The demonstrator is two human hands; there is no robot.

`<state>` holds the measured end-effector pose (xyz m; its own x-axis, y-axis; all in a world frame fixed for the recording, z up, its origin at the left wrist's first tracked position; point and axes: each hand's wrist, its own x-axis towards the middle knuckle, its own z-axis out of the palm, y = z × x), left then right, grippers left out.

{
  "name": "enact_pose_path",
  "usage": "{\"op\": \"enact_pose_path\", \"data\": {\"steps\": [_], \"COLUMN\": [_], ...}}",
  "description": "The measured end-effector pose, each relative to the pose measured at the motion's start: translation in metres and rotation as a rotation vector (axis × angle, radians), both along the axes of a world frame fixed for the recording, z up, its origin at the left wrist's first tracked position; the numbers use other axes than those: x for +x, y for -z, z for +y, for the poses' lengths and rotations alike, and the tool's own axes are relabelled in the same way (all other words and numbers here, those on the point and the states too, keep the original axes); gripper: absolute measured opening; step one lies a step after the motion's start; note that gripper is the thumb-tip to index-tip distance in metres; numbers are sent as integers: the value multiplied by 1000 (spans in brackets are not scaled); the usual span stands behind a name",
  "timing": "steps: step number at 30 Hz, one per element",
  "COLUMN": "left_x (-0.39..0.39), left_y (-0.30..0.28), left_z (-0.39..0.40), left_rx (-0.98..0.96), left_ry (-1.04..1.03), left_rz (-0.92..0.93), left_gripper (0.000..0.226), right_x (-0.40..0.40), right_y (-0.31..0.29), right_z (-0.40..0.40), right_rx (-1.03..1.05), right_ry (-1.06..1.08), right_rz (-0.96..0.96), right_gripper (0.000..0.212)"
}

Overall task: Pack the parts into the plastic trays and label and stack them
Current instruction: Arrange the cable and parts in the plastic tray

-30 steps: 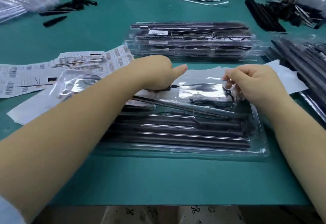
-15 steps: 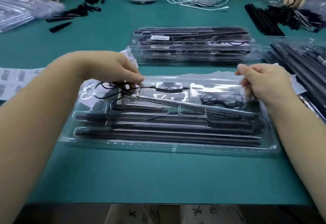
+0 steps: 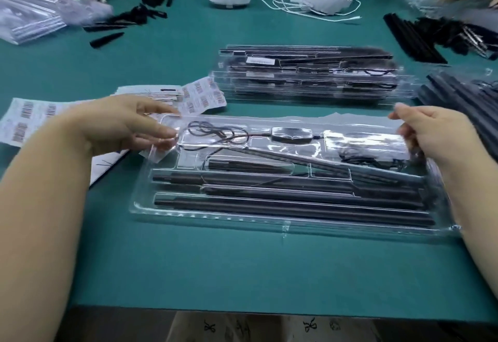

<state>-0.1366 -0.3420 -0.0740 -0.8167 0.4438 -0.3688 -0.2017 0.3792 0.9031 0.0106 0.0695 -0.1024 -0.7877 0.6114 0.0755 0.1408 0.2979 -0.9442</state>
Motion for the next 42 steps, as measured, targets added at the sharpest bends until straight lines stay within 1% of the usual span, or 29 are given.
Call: {"op": "enact_pose_path", "data": {"steps": [4,8,13,16,19,22,23,25,26,29,31,33,35,36,37,38,39,41,42], "left_x": [9,15,22,22,20,19,20,21,21,22,23,25,27,28,30,34,39,50,53], "left_y": [-2,-7,-6,-4,-4,-4,-4,-4,-4,-7,-6,-4,0,2,3,4,4,9,13], "left_z": [3,4,9,14,9,7,9,12,14,17,18,23,31,35,39,44,49,61,66], "left_rx": [11,-46,-139,-212,-232,-230,-228,-251,-302,-531,-631,-738,-828,-823,-777,-707,-636,-569,-597], "left_ry": [-4,-34,-58,-45,-41,-73,-110,-198,-234,-274,-276,-263,-248,-224,-163,-54,95,400,509], "left_rz": [6,21,163,195,185,180,195,261,313,479,562,645,780,850,903,928,927,870,849], "left_gripper": [47,42,37,33,30,29,25,10,7,14,18,17,17,25,36,48,61,78,82], "right_x": [1,2,1,1,5,10,12,12,13,14,15,15,13,13,12,11,11,10,9], "right_y": [-1,-1,-1,-1,-4,-6,-7,-9,-10,-15,-17,-18,-19,-20,-20,-19,-17,-12,-9], "right_z": [-1,-2,-5,-9,-12,-11,-11,-11,-11,-14,-18,-21,-24,-25,-27,-29,-33,-40,-40], "right_rx": [-14,-17,20,100,163,327,375,458,497,554,575,650,697,724,771,813,830,853,886], "right_ry": [1,5,-13,-31,-23,-47,-65,-89,-100,-141,-188,-242,-275,-304,-360,-438,-507,-590,-612], "right_rz": [14,14,2,-29,-22,-34,-62,-152,-196,-250,-279,-327,-341,-345,-356,-371,-388,-449,-484], "right_gripper": [24,24,22,22,21,19,16,15,16,17,15,14,11,22,44,65,77,86,88]}}
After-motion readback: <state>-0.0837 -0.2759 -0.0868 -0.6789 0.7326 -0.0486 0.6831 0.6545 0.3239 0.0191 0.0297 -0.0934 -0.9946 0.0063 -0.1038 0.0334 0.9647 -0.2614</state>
